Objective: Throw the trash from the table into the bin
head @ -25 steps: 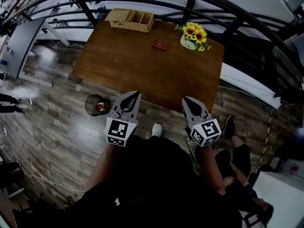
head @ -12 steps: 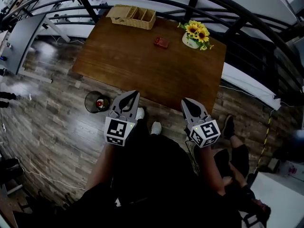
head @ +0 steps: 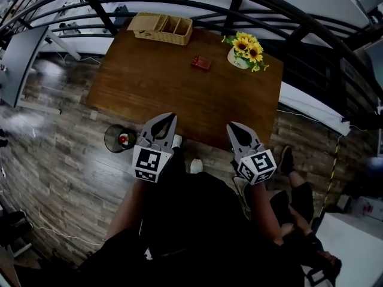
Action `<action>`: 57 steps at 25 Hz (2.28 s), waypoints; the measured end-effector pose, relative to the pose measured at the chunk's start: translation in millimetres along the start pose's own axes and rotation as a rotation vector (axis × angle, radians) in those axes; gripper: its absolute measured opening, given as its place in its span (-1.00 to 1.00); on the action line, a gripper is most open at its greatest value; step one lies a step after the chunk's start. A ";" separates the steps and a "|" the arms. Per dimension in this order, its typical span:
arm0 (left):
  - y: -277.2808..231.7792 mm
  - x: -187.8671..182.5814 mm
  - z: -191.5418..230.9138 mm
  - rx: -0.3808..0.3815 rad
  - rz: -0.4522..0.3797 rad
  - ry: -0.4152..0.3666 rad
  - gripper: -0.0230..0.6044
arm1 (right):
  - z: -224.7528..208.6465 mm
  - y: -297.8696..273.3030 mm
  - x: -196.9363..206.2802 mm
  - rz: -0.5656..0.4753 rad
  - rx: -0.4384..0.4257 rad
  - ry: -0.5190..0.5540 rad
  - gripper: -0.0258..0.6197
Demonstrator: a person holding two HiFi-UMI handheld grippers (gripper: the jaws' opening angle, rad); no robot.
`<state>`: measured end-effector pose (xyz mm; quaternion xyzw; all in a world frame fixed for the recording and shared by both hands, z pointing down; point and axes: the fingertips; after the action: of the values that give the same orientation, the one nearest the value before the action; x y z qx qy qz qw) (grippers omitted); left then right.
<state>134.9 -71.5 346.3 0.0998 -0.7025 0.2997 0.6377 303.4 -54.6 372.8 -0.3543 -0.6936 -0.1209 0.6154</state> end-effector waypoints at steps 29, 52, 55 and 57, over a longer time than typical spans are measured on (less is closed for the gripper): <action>-133.4 6.9 122.2 0.262 0.033 0.014 -0.89 | -38.4 -142.6 -33.6 0.053 0.182 -0.045 -0.88; -252.2 69.7 103.8 0.160 0.187 0.019 -0.88 | -121.1 -199.7 17.4 0.175 0.038 -0.028 -0.88; -266.4 80.2 104.0 0.148 0.207 0.015 -0.88 | -126.8 -201.6 22.0 0.185 0.023 -0.028 -0.88; -275.4 86.7 103.5 0.142 0.221 0.009 -0.87 | -129.9 -202.0 23.7 0.190 0.018 -0.035 -0.88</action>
<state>177.8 -327.7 509.3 0.0652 -0.6835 0.4175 0.5952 274.1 -270.3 477.0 -0.4149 -0.6687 -0.0494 0.6150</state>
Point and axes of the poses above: the fingertips, and each gripper's own axes: y backward along the fingers, z to its left, x out of its underside, and after that the axes turned 1 degree about -x, right-handed
